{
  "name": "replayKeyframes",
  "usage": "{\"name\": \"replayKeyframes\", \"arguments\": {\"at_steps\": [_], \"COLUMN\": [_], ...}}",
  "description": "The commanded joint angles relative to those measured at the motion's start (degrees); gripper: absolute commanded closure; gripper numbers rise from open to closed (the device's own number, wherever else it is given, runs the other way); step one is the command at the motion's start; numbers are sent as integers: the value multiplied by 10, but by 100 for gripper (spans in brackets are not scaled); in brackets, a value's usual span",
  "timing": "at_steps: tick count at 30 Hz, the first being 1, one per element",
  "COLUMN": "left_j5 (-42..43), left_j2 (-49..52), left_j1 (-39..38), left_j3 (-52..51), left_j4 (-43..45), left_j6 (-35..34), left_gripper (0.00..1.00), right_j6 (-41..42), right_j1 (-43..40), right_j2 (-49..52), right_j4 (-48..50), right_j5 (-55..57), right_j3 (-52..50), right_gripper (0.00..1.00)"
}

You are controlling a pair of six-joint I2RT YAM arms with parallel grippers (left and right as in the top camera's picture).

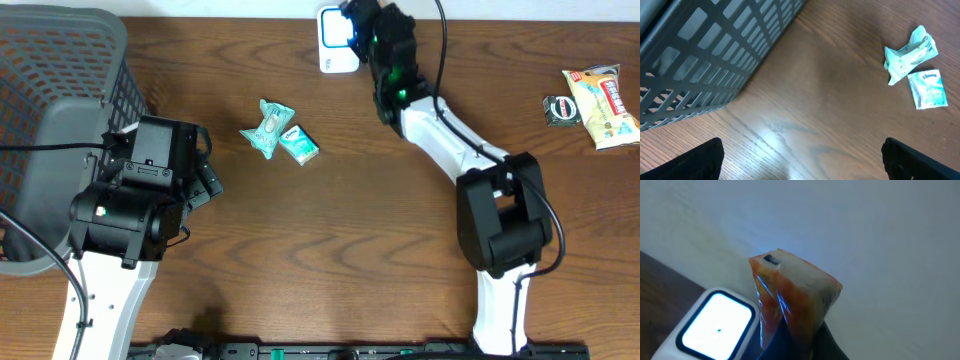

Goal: Scan the item barcode
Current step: 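Hold the orange pack in front of the scanner, then carry the orange pack right and set it near the tin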

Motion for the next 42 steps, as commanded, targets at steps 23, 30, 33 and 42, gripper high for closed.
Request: {"name": "replayKeyframes", "arguments": {"at_steps": [23, 30, 33, 42], "left_j5": [-12, -12, -12, -12], "left_j2": [-1, -1, -1, -1], "left_j1": [3, 3, 3, 3], "left_j3": [1, 1, 1, 1], "left_j4": [-2, -2, -2, -2], "left_j6": [-3, -3, -3, -3], "left_gripper": [0, 0, 0, 0], "right_j6": [-135, -74, -58, 117], "right_j1": [23, 13, -5, -168], "right_j2": [199, 175, 151, 109], "right_j4": [-206, -277, -336, -619], "right_j5": [90, 155, 156, 155], "right_j3": [303, 358, 358, 358], "right_gripper": [99, 99, 99, 99]}}
